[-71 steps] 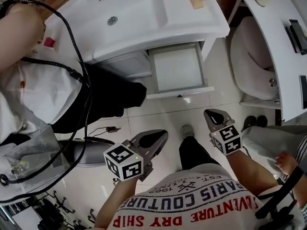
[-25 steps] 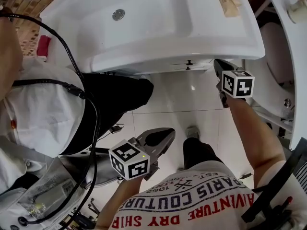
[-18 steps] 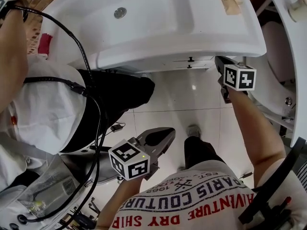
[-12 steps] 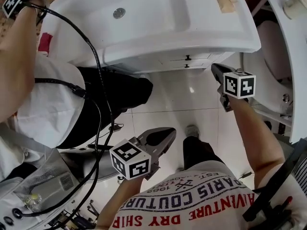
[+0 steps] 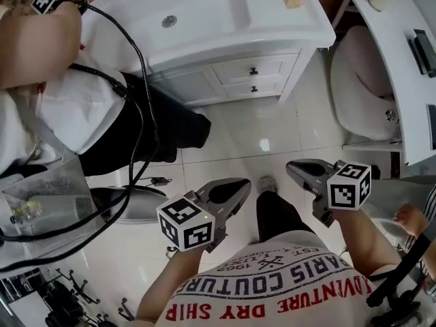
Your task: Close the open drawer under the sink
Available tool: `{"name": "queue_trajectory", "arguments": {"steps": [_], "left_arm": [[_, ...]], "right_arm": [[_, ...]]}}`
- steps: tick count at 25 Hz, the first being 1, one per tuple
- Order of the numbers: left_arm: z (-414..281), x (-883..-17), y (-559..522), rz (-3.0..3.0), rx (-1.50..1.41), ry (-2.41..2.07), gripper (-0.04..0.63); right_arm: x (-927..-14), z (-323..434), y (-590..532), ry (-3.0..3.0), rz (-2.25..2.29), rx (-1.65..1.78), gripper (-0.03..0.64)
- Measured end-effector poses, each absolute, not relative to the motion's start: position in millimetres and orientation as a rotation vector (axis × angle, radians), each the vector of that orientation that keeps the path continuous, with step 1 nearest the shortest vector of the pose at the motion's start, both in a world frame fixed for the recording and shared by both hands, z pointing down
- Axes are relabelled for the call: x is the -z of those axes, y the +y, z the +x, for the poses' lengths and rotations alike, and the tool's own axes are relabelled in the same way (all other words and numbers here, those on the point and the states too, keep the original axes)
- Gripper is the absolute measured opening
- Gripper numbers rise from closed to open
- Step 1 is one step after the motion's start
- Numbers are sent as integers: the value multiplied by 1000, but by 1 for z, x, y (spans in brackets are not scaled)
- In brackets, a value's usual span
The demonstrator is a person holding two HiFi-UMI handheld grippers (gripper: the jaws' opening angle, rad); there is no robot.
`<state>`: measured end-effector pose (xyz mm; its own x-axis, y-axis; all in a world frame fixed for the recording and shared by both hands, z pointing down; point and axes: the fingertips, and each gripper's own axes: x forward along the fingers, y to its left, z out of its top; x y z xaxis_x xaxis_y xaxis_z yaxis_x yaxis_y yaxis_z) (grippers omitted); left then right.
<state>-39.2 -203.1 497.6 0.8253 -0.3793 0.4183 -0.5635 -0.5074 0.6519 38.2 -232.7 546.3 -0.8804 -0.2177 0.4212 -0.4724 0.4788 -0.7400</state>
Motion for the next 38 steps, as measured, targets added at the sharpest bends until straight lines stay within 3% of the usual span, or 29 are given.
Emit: {"name": "queue_trajectory", "arguments": {"steps": [12,20,38], "left_arm": [[-39,-394,46,2405,-202,-633,-17],[-48,-326,164,2505,-124,-612,-17],[-32,-311,225,2551,-128,-577,-17]], "right_arm": [[-405,30,39,-2689,690,-1011,8],[-346,17,159,-2731,721,-851,8],[-329,15,211,-2731,750,-822,8]]}}
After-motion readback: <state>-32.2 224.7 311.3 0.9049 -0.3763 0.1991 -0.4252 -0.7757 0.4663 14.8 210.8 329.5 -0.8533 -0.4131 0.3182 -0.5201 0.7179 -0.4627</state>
